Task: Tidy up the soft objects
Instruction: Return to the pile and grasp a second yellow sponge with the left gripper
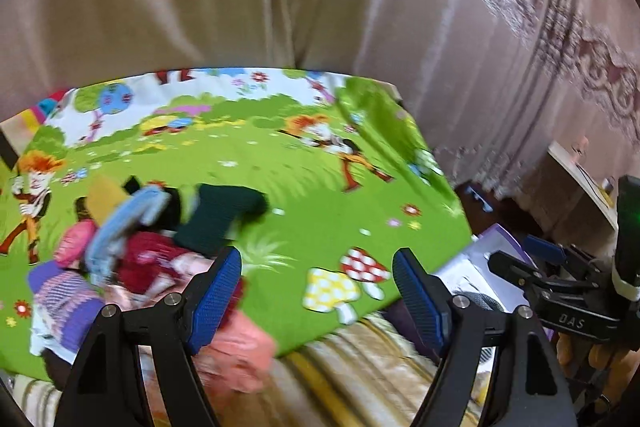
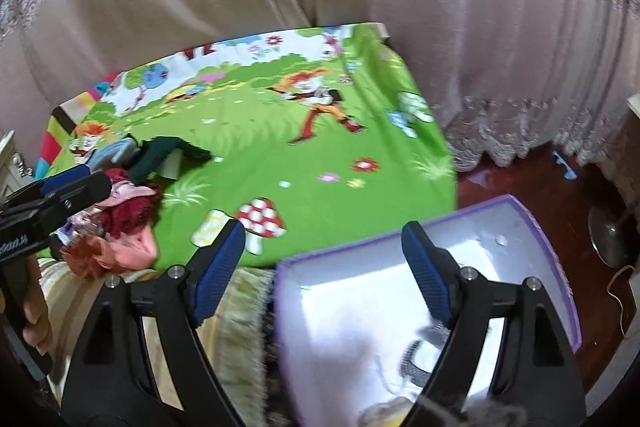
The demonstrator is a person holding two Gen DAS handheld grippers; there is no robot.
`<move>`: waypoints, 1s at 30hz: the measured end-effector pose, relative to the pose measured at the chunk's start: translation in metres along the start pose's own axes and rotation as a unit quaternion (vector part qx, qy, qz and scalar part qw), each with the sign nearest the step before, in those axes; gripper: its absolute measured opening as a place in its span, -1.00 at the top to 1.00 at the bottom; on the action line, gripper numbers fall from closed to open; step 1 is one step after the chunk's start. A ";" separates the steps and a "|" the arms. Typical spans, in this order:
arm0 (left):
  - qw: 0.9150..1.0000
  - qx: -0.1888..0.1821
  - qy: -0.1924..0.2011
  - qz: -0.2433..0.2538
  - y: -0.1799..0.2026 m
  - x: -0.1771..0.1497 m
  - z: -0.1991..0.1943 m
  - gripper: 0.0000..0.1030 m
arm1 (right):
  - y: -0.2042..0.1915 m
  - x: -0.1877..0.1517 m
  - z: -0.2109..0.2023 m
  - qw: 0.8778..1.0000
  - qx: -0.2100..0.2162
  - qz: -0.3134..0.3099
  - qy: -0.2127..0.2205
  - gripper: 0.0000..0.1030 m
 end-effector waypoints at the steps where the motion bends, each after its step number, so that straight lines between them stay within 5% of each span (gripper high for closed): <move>1: 1.000 0.005 0.001 -0.006 -0.010 0.001 -0.001 -0.53 | -0.008 0.002 0.004 1.000 0.006 -0.003 -0.003 -0.61; 14: 0.986 0.079 0.002 -0.149 -0.164 0.028 0.002 -0.53 | -0.091 0.034 0.053 0.997 0.068 -0.033 -0.032 -0.69; 24: 0.952 0.064 -0.037 -0.297 -0.250 0.017 0.043 -0.53 | -0.136 0.047 0.108 0.991 0.103 -0.004 -0.080 -0.72; 30: 0.939 0.057 -0.072 -0.331 -0.267 0.003 0.075 -0.53 | -0.155 0.046 0.145 0.985 0.118 0.034 -0.124 -0.76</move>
Point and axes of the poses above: each gripper's, at about its wrist camera, not at the fingertips, and z roughly the way its jaws point, y to its right, x to its top, the point moved 1 cm from there along z, roughly the way its jaws point, and after that the axes turned 7 degrees about z, right-handed, at the moved point
